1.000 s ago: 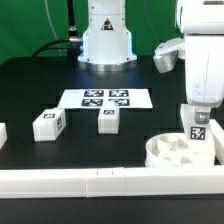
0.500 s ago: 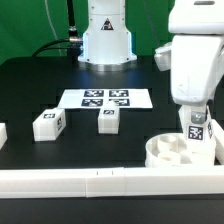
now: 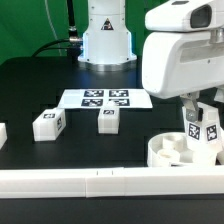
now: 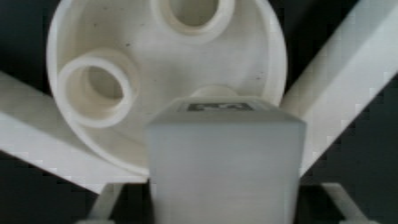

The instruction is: Assemble stool

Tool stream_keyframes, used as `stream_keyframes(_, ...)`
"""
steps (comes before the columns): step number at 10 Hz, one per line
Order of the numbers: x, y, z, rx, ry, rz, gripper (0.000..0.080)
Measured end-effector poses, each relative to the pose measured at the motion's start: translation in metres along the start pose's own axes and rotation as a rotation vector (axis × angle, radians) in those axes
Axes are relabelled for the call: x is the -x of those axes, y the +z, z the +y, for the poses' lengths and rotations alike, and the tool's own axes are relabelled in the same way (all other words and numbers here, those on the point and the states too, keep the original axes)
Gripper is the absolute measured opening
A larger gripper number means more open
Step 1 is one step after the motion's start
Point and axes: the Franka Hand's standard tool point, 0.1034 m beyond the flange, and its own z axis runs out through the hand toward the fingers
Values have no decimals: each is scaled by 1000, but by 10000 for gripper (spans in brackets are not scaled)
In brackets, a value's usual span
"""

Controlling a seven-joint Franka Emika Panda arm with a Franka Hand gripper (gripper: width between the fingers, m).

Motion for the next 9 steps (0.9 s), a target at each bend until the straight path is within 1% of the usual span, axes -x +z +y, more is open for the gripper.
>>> stream_keyframes(2, -4, 0, -9, 4, 289, 46, 337)
stream_keyframes(3, -2, 0, -11, 2, 423, 46, 337)
stream_keyframes(4, -2, -1, -11, 3, 482, 47, 337)
stream_keyframes(9, -2, -1, -9, -32, 840, 45, 337)
